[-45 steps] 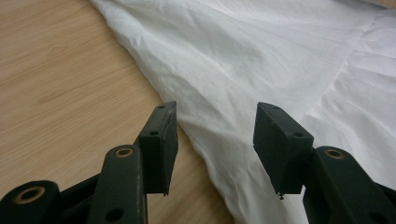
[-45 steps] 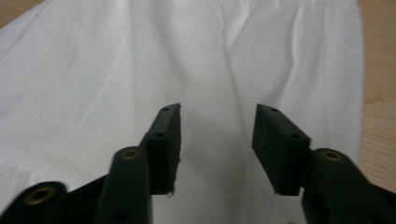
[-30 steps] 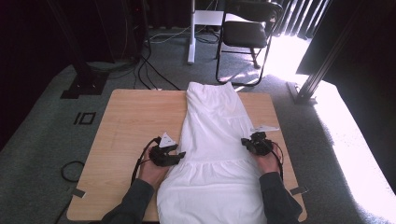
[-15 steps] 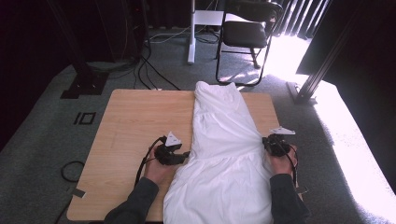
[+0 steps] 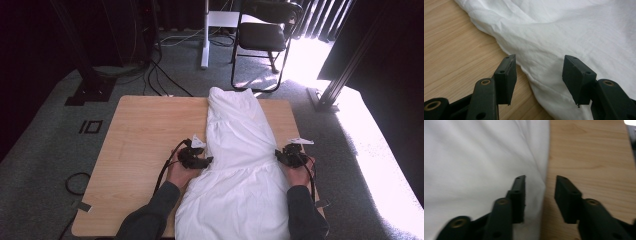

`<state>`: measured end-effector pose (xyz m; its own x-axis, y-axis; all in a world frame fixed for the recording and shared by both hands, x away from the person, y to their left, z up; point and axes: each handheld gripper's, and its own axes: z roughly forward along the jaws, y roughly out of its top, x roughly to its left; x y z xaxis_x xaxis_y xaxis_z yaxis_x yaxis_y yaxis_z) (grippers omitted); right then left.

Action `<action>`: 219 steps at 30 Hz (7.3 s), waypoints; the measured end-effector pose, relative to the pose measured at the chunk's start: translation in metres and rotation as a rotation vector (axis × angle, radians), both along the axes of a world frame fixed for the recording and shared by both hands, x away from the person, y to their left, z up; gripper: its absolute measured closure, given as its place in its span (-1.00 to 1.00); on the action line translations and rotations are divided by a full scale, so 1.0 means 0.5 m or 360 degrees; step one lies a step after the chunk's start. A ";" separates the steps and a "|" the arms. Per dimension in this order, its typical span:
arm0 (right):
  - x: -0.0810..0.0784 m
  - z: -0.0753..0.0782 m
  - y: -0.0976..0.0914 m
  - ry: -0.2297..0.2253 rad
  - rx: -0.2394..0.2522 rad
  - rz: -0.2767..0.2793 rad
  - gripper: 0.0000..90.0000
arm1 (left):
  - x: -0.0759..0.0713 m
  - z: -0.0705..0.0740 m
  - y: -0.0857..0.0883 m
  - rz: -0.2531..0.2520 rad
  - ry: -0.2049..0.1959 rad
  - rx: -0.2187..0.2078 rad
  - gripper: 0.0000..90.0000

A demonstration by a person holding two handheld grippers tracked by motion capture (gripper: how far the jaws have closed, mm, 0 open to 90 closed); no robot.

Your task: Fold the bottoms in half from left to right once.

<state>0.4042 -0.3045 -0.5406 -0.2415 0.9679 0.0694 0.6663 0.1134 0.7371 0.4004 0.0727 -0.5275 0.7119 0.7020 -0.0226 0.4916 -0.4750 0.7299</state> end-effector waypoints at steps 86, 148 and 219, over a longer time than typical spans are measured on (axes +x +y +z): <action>0.077 0.059 0.201 0.0093 0.0262 0.0565 0.95 | -0.033 -0.011 0.049 0.0007 0.0122 -0.0034 0.23; -0.051 0.084 0.188 -0.0015 0.0018 0.0522 0.74 | -0.120 -0.037 0.044 -0.0117 0.0095 0.0074 0.82; 0.095 0.028 0.133 0.0019 -0.0104 0.0112 0.90 | -0.073 0.024 0.011 -0.0030 0.0049 -0.0148 0.09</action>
